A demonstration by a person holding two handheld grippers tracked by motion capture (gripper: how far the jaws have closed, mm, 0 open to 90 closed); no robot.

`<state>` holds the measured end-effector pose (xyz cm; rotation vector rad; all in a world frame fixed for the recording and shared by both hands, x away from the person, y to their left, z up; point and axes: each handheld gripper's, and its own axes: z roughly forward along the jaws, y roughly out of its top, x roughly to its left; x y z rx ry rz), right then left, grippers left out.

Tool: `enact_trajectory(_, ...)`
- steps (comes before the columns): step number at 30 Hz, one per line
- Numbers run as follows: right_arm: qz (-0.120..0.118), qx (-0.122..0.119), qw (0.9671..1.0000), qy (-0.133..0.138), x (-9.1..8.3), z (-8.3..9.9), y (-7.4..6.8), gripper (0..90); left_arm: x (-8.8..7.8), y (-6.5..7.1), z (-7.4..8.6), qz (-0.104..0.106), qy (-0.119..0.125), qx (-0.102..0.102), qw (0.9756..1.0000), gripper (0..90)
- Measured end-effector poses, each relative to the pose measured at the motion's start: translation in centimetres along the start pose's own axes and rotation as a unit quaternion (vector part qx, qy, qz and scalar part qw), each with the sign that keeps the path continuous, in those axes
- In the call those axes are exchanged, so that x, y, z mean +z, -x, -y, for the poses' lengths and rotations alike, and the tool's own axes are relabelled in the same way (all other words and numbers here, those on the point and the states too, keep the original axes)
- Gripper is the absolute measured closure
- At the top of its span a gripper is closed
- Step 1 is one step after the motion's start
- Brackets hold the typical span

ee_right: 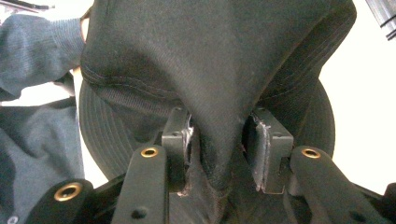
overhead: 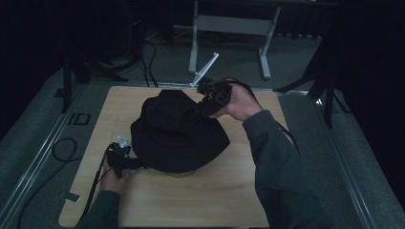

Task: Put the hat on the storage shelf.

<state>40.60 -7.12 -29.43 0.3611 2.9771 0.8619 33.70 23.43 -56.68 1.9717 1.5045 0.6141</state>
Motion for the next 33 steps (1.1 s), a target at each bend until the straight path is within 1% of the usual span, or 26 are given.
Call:
enact_trajectory(3, -0.003, 0.000, 1.0000, -0.002, 0.4, -0.2, -0.1, 64.6, 0.0, 0.0, 0.0, 0.000, 0.000, 0.000, 1.0000, 1.3)
enact_trajectory(6, -0.002, -0.002, 0.9999, -0.014, 0.6, -0.2, -0.3, 64.3, 0.0, 0.0, 0.0, 0.000, 0.000, 0.000, 1.0000, 1.3)
enact_trajectory(7, 0.003, 0.002, 0.9999, -0.015, 0.6, -0.1, -0.2, 58.0, 0.0, 0.0, 0.0, 0.000, 0.000, 0.000, 1.0000, 1.3)
enact_trajectory(8, 0.008, 0.009, 0.9998, -0.016, 0.4, -0.1, -0.1, 53.6, 0.0, 0.0, 0.0, 0.000, 0.000, 0.000, 1.0000, 1.3)
enact_trajectory(9, 0.012, 0.014, 0.9997, -0.014, 0.3, 0.0, 0.0, 46.8, 0.0, 0.0, 0.0, 0.000, 0.001, 0.000, 1.0000, 1.3)
enact_trajectory(10, 0.011, 0.028, 0.9994, -0.016, 0.1, 0.0, 0.1, 37.8, 0.0, 0.0, 0.0, 0.000, 0.001, 0.000, 1.0000, 1.3)
enact_trajectory(11, 0.014, 0.043, 0.9988, -0.017, -0.2, 0.1, 0.3, 33.4, 0.0, 0.0, 0.0, 0.000, 0.001, 0.000, 1.0000, 1.3)
enact_trajectory(12, 0.023, 0.050, 0.9984, -0.012, -0.5, 0.2, 0.4, 30.9, 0.0, 0.0, 0.0, 0.000, 0.000, 0.000, 1.0000, 1.3)
enact_trajectory(13, 0.033, 0.051, 0.9981, -0.005, -0.9, 0.3, 0.4, 27.0, 0.0, 0.0, 0.0, 0.000, 0.001, 0.000, 1.0000, 1.3)
enact_trajectory(15, 0.053, 0.044, 0.9976, 0.003, -1.6, 0.6, 0.2, 21.4, 0.0, 0.0, 0.0, 0.000, 0.001, 0.000, 1.0000, 1.3)
enact_trajectory(16, 0.064, 0.043, 0.9970, 0.002, -1.8, 0.8, 0.1, 20.3, 0.0, 0.0, 0.0, 0.000, 0.000, 0.000, 1.0000, 1.3)
enact_trajectory(19, 0.072, 0.041, 0.9966, -0.002, -2.6, 1.3, 0.1, 19.3, 0.0, 0.0, 0.0, 0.000, 0.001, 0.000, 1.0000, 1.3)
enact_trajectory(21, 0.067, 0.054, 0.9962, 0.011, -3.2, 2.0, 0.5, 19.1, 0.0, 0.0, 0.0, 0.000, 0.000, 0.000, 1.0000, 1.3)
enact_trajectory(22, 0.066, 0.061, 0.9959, 0.010, -3.3, 2.4, 0.8, 18.7, 0.0, 0.0, 0.0, 0.000, 0.001, 0.000, 1.0000, 1.3)
enact_trajectory(24, 0.074, 0.078, 0.9942, 0.008, -3.6, 3.4, 1.4, 18.7, 0.0, 0.0, 0.0, 0.000, 0.000, 0.000, 1.0000, 1.3)
enact_trajectory(26, 0.075, 0.093, 0.9928, 0.007, -3.6, 4.4, 2.1, 18.7, 0.0, 0.0, 0.0, 0.001, 0.000, 0.001, 1.0000, 1.3)
enact_trajectory(29, 0.078, 0.110, 0.9908, 0.006, -3.6, 5.9, 2.9, 18.7, 0.0, 0.0, 0.0, 0.001, 0.000, 0.001, 1.0000, 1.3)
enact_trajectory(33, 0.081, 0.128, 0.9884, 0.013, -3.6, 7.7, 3.4, 18.5, 0.0, 0.1, 0.0, 0.001, 0.002, -0.001, 1.0000, 1.2)
